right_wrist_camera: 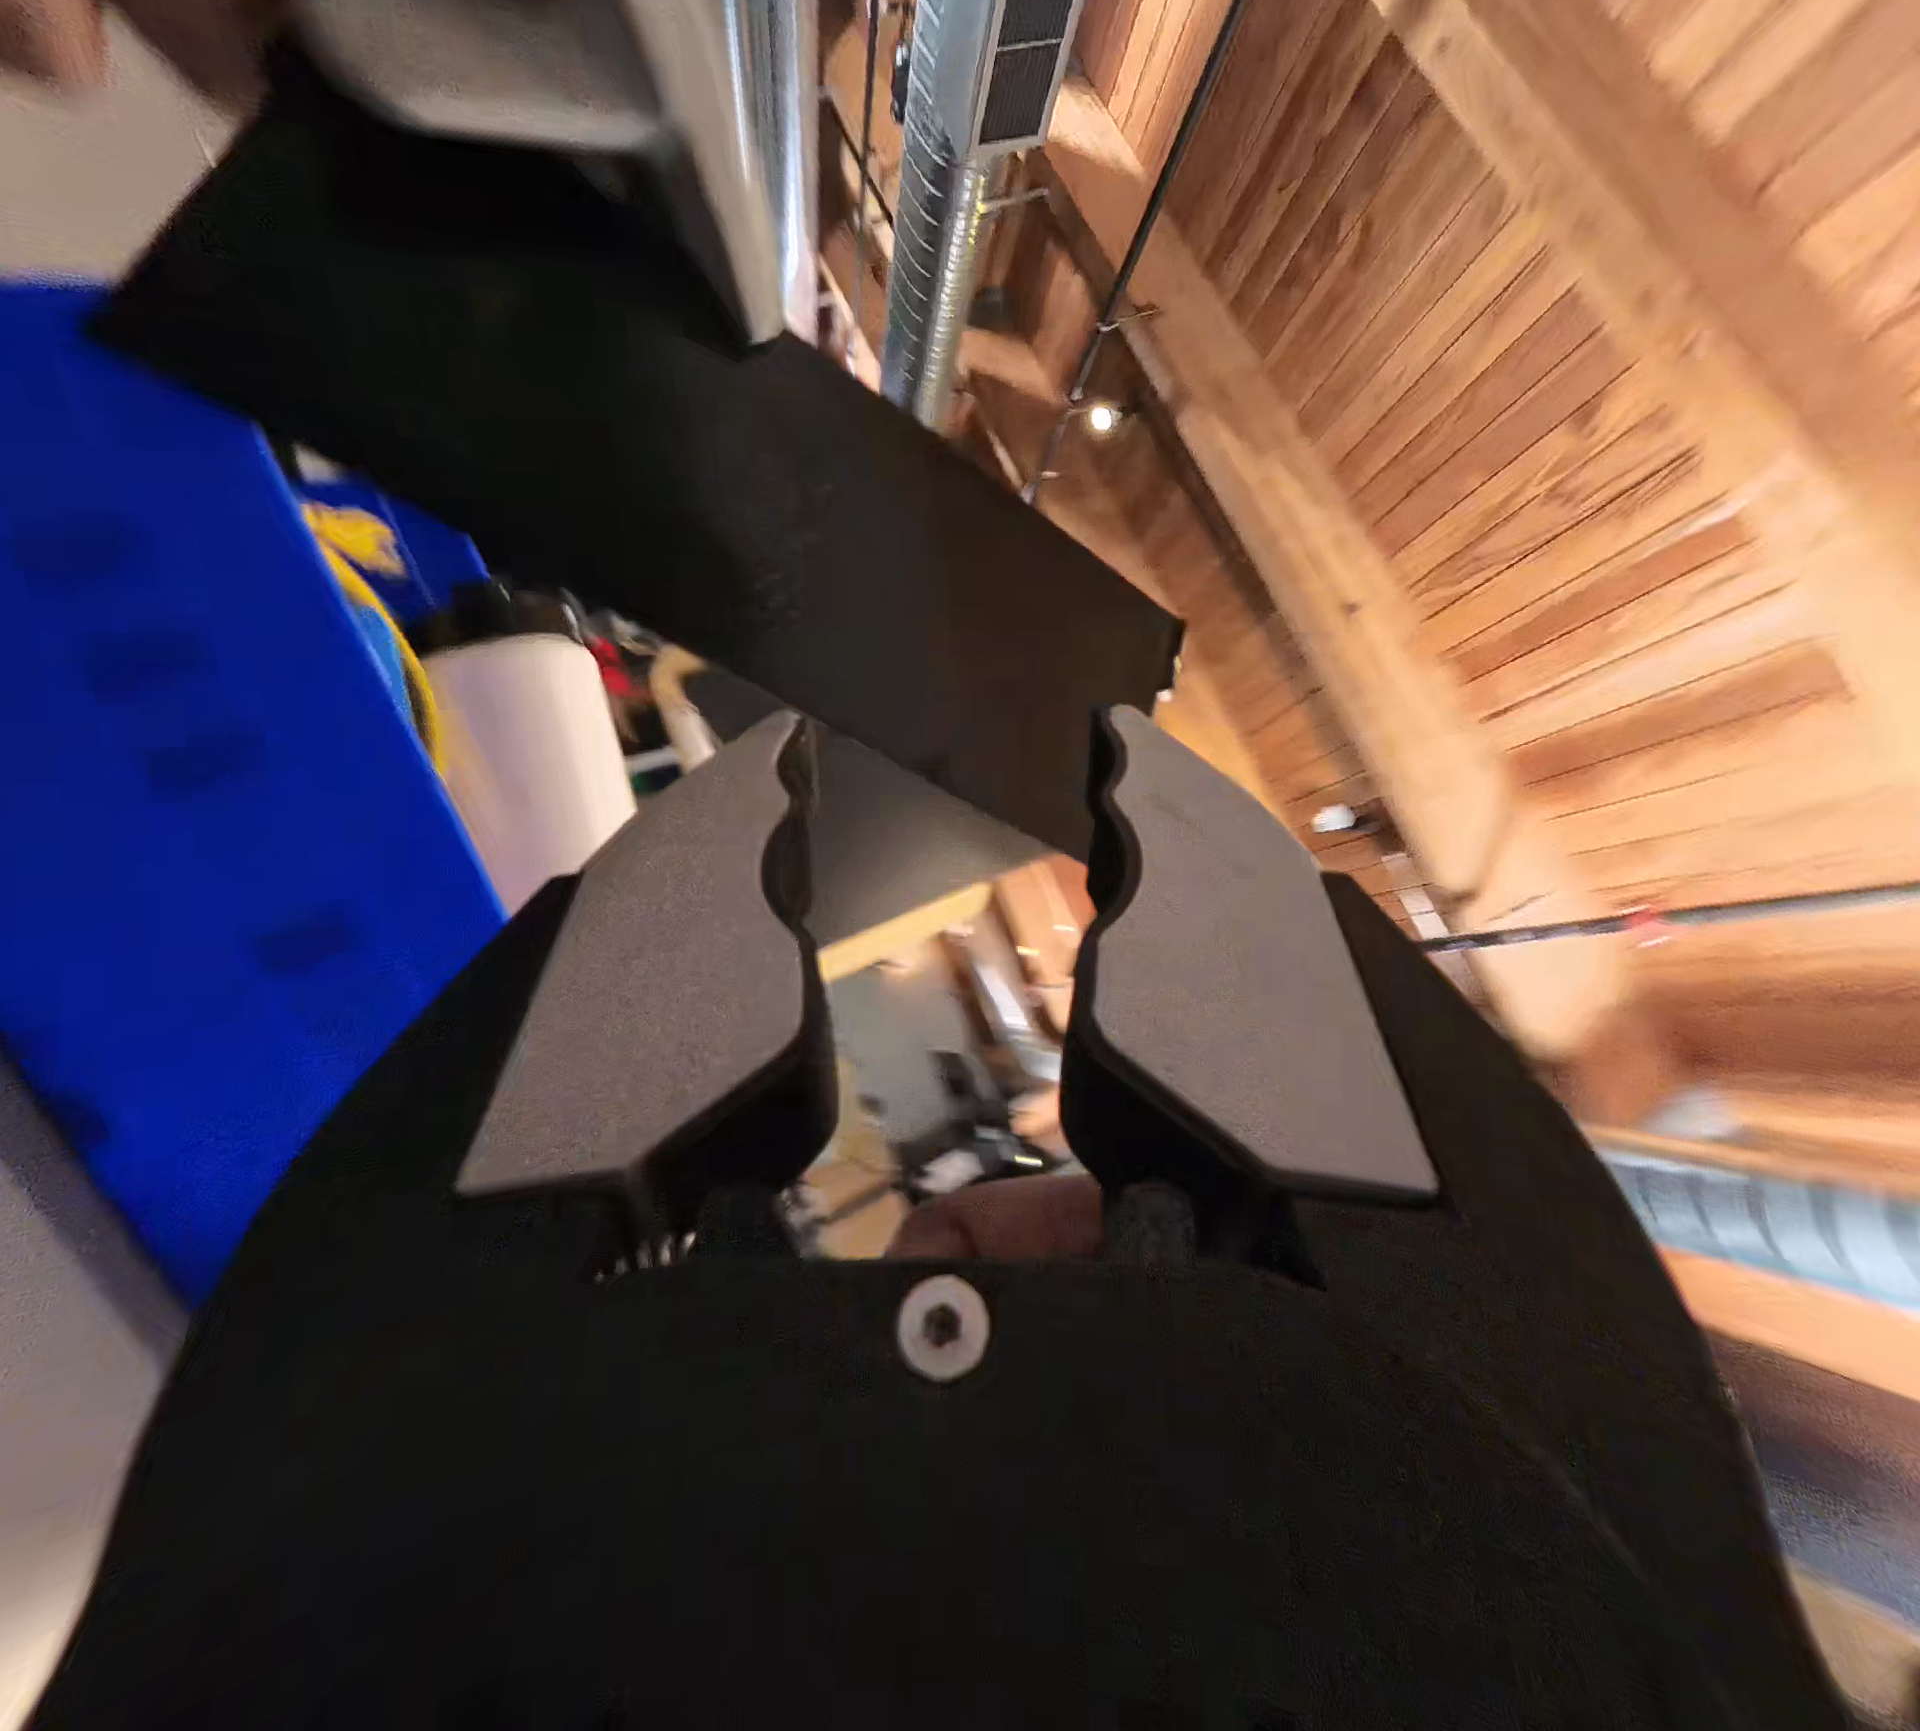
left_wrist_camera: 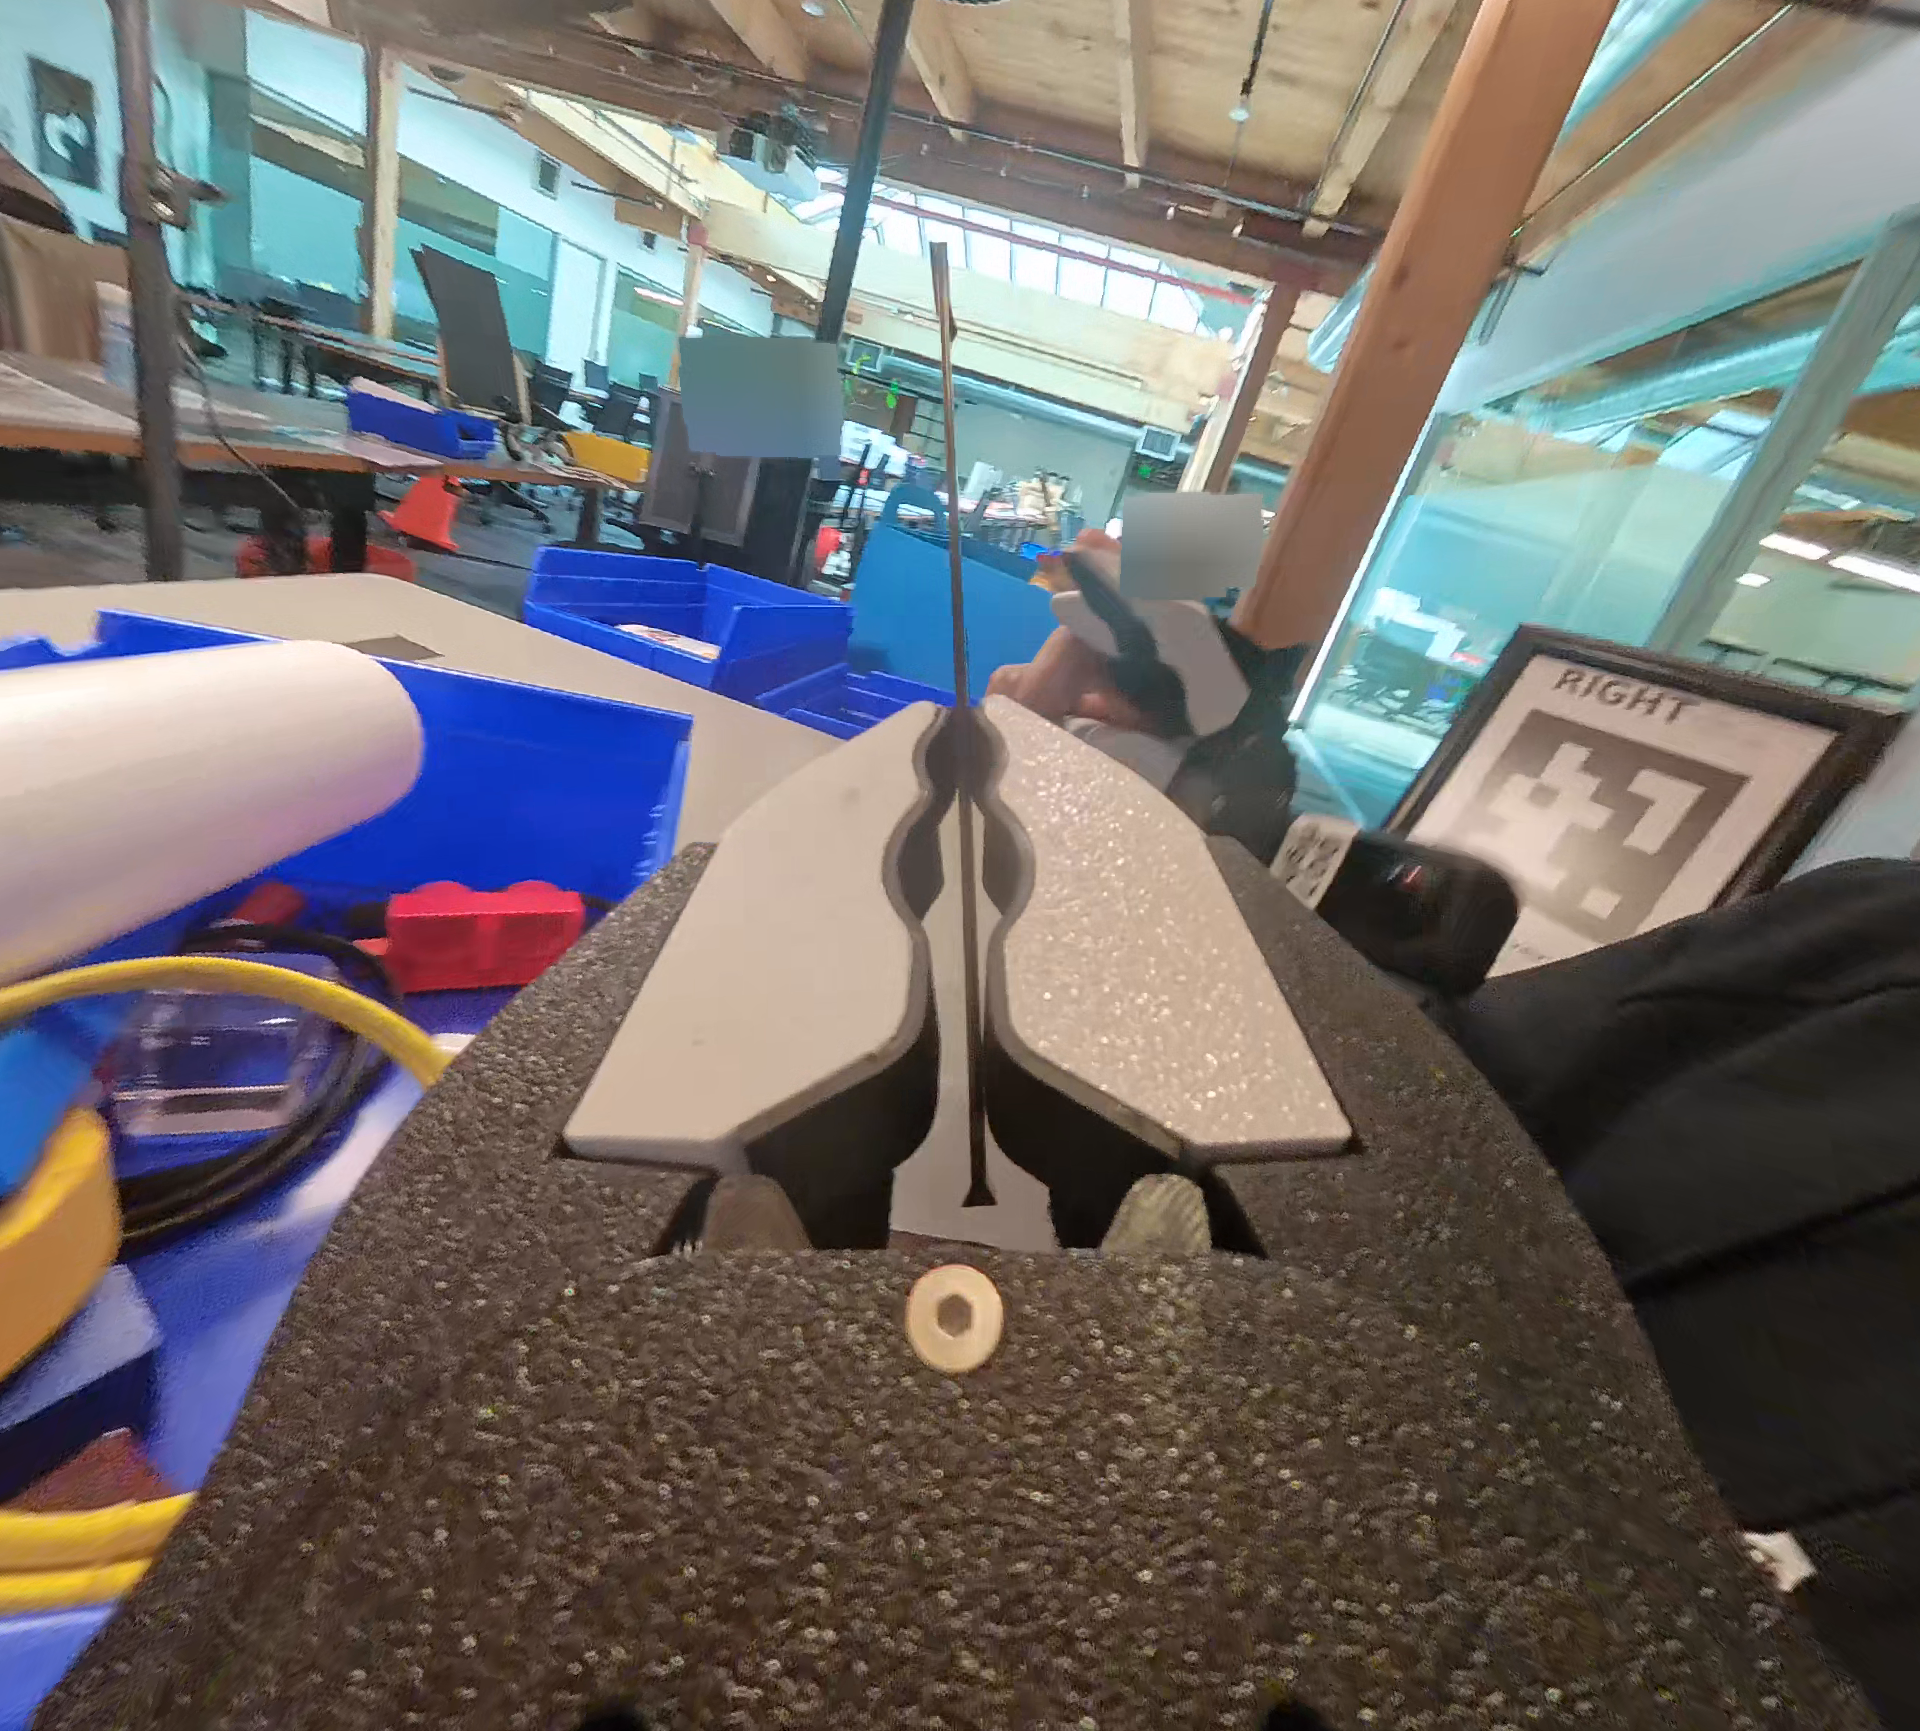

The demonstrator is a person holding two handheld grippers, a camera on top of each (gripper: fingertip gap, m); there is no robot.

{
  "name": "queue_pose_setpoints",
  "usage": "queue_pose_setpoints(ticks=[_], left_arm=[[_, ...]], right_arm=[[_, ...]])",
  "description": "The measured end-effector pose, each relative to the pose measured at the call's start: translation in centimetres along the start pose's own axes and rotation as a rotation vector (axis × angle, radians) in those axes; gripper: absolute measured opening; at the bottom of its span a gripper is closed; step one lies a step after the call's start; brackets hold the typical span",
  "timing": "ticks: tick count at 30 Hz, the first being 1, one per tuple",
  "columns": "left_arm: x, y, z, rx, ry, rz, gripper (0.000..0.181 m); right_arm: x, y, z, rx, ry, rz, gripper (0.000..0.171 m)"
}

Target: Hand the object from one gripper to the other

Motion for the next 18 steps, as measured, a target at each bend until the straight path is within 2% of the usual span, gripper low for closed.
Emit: queue_pose_setpoints(ticks=[2, 4, 6, 7, 9, 10, 12, 14, 18], left_arm=[[0.6, -0.4, -0.7, -0.007, -0.063, 0.067, 0.003], [1.2, -0.8, -1.4, -0.027, -0.132, 0.121, 0.005], [1.5, -1.1, -1.8, -0.053, -0.163, 0.103, 0.015], [1.6, -1.0, -1.9, -0.068, -0.161, 0.076, 0.031], [2.0, -0.4, -1.6, -0.029, -0.185, 0.003, 0.070], [2.2, 0.1, -1.1, 0.022, -0.195, -0.045, 0.080], [2.5, 1.0, 0.2, 0.124, -0.194, -0.186, 0.082], [2.6, 1.1, 1.2, 0.150, -0.158, -0.350, 0.084], [2.3, 0.3, 1.1, 0.056, -0.090, -0.502, 0.082]], right_arm=[[-1.5, 0.4, -0.5, -0.034, -0.049, 0.164, 0.059], [-2.3, 0.6, -0.9, -0.059, -0.092, 0.219, 0.055], [-1.7, 0.7, -0.8, -0.063, -0.137, 0.187, 0.019], [-1.2, 0.7, -0.6, -0.057, -0.128, 0.120, 0.009], [-0.3, 0.0, -0.7, -0.069, -0.024, -0.073, 0.008], [0.0, -0.5, -0.8, -0.077, 0.045, -0.188, 0.004], [0.3, -1.3, -0.8, -0.047, 0.188, -0.435, 0.001], [0.5, -1.7, -0.9, -0.014, 0.321, -0.663, 0.002], [-0.4, -1.1, -0.7, 0.057, 0.637, -0.880, 0.001]])
Point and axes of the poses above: each gripper's, where its closed fingertips meet, z back along the fingers, y out of its top, x = y × z across the jaws, the point moved 8 cm from there along z, back along the fingers, and after that the axes turned 5 degrees about -x, right-handed, at the moved point
